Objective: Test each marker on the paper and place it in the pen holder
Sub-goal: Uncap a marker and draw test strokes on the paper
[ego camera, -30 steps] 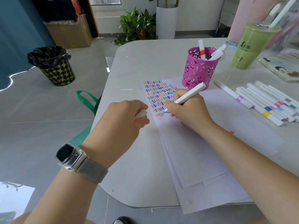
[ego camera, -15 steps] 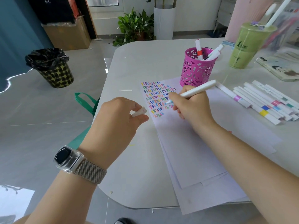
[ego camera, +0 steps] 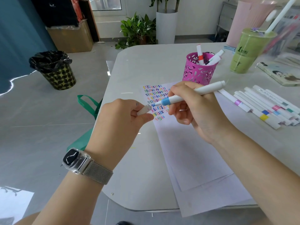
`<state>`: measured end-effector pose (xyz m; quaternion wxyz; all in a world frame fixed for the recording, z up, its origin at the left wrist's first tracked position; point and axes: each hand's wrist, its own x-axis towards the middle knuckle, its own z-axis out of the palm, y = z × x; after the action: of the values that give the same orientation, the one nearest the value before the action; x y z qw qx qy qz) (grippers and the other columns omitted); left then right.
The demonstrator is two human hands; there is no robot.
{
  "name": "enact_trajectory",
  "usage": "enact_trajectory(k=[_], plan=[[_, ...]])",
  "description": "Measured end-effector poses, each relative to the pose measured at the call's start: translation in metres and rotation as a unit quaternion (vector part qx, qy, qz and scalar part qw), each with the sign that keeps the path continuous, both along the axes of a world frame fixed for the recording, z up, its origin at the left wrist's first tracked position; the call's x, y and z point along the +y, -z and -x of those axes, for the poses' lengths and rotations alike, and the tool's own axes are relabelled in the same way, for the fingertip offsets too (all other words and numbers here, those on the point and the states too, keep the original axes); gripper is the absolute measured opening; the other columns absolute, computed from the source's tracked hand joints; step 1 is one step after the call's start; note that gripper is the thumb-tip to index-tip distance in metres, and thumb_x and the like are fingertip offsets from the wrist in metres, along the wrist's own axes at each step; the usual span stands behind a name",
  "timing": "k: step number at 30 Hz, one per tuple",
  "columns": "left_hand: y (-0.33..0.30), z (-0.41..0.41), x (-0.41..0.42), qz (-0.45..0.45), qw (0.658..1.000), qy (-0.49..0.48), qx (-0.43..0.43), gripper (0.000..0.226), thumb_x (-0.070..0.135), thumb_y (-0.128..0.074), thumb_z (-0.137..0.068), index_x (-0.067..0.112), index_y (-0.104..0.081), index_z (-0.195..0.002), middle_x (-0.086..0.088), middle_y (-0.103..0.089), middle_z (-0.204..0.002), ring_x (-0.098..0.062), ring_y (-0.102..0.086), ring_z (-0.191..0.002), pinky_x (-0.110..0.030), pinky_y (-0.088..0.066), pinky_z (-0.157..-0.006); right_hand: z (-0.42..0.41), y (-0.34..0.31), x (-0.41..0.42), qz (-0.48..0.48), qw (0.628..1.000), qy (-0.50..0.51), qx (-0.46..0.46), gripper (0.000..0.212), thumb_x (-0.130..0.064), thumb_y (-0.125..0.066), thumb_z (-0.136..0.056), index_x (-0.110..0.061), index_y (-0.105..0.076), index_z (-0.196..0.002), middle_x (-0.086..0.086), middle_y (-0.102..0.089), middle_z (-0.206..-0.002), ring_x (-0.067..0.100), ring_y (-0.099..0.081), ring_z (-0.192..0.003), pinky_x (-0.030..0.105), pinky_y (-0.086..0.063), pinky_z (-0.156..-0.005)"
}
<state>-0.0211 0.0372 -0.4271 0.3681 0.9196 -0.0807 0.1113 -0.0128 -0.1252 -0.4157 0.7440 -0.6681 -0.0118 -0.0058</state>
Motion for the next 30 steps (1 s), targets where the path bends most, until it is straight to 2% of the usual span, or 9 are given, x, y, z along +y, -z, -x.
enact_trajectory(k=[3,7,10,15,18,22,25,27,30], plan=[[-0.001,0.000,-0.001,0.011,1.000,0.011,-0.004,0.011,0.027,-0.073,-0.076,0.020,-0.073,-0.085,0.013,-0.067,-0.069,-0.006,-0.063,-0.063,-0.009,-0.045,-0.061,-0.002,0.002,0.001,0.007,1.000,-0.004,0.008,0.030,-0.011,-0.051,-0.092,-0.012,-0.053,-0.062,0.005,-0.057,-0.047,0.013,-0.041,-0.038,0.017,-0.025,-0.038],[-0.004,0.002,-0.003,0.021,0.999,0.042,-0.014,0.011,0.026,-0.074,-0.075,0.021,-0.073,-0.084,0.013,-0.069,-0.071,-0.003,-0.063,-0.069,-0.018,-0.049,-0.067,-0.002,0.007,0.005,0.015,1.000,-0.007,0.011,0.035,-0.014,-0.055,-0.093,-0.012,-0.049,-0.058,0.006,-0.057,-0.045,0.012,-0.042,-0.035,0.017,-0.028,-0.036],[-0.003,0.005,-0.006,0.000,0.997,0.067,-0.048,0.012,0.030,-0.071,-0.078,0.020,-0.074,-0.085,0.006,-0.070,-0.071,-0.012,-0.063,-0.068,-0.028,-0.047,-0.067,0.000,0.007,0.008,0.001,1.000,0.008,0.020,0.038,-0.013,-0.059,-0.091,-0.013,-0.040,-0.058,0.003,-0.054,-0.041,0.011,-0.040,-0.032,0.014,-0.027,-0.035],[-0.007,0.008,-0.007,-0.040,0.991,0.065,-0.107,0.023,0.035,-0.058,-0.079,0.017,-0.072,-0.077,0.000,-0.066,-0.066,-0.018,-0.054,-0.059,-0.031,-0.041,-0.051,0.006,0.010,0.016,-0.103,0.991,0.013,0.085,0.035,-0.011,-0.056,-0.091,-0.017,-0.037,-0.063,-0.001,-0.049,-0.039,0.008,-0.037,-0.033,0.013,-0.023,-0.034],[-0.006,0.007,-0.005,-0.081,0.989,0.075,-0.103,0.033,0.040,-0.050,-0.082,0.014,-0.069,-0.072,-0.001,-0.061,-0.061,-0.023,-0.056,-0.058,-0.040,-0.045,-0.052,0.009,0.013,0.020,-0.112,0.990,0.017,0.086,0.037,-0.010,-0.056,-0.091,-0.018,-0.035,-0.062,-0.001,-0.048,-0.039,0.010,-0.037,-0.033,0.012,-0.025,-0.033],[-0.002,0.009,-0.007,-0.088,0.988,0.075,-0.100,0.043,0.047,-0.041,-0.080,0.013,-0.066,-0.071,-0.002,-0.060,-0.061,-0.025,-0.056,-0.059,-0.042,-0.045,-0.053,0.009,0.014,0.018,-0.106,0.990,0.020,0.085,0.038,-0.010,-0.057,-0.091,-0.018,-0.035,-0.060,-0.001,-0.048,-0.039,0.010,-0.037,-0.034,0.012,-0.025,-0.034],[-0.002,0.011,-0.013,-0.056,0.993,0.053,-0.086,0.039,0.047,-0.046,-0.080,0.015,-0.068,-0.075,-0.001,-0.062,-0.062,-0.024,-0.059,-0.061,-0.042,-0.048,-0.054,0.006,0.009,0.012,-0.057,0.996,0.012,0.065,0.036,-0.012,-0.058,-0.091,-0.015,-0.040,-0.060,-0.001,-0.049,-0.038,0.010,-0.037,-0.033,0.012,-0.026,-0.035],[-0.002,0.012,-0.019,-0.011,0.998,0.038,-0.054,0.028,0.044,-0.050,-0.082,0.022,-0.067,-0.083,0.000,-0.064,-0.063,-0.021,-0.063,-0.064,-0.042,-0.051,-0.060,0.001,0.003,0.006,-0.010,0.999,0.015,0.032,0.035,-0.016,-0.063,-0.089,-0.014,-0.047,-0.059,0.000,-0.051,-0.039,0.010,-0.038,-0.033,0.014,-0.027,-0.035],[-0.004,0.012,-0.024,0.050,0.998,0.017,-0.016,0.015,0.038,-0.052,-0.090,0.031,-0.066,-0.095,-0.001,-0.066,-0.063,-0.019,-0.064,-0.064,-0.039,-0.052,-0.064,-0.009,-0.002,-0.009,0.002,0.997,0.070,-0.043,0.015,-0.020,-0.070,-0.085,-0.013,-0.061,-0.076,-0.003,-0.055,-0.045,0.011,-0.041,-0.036,0.018,-0.032,-0.036]])
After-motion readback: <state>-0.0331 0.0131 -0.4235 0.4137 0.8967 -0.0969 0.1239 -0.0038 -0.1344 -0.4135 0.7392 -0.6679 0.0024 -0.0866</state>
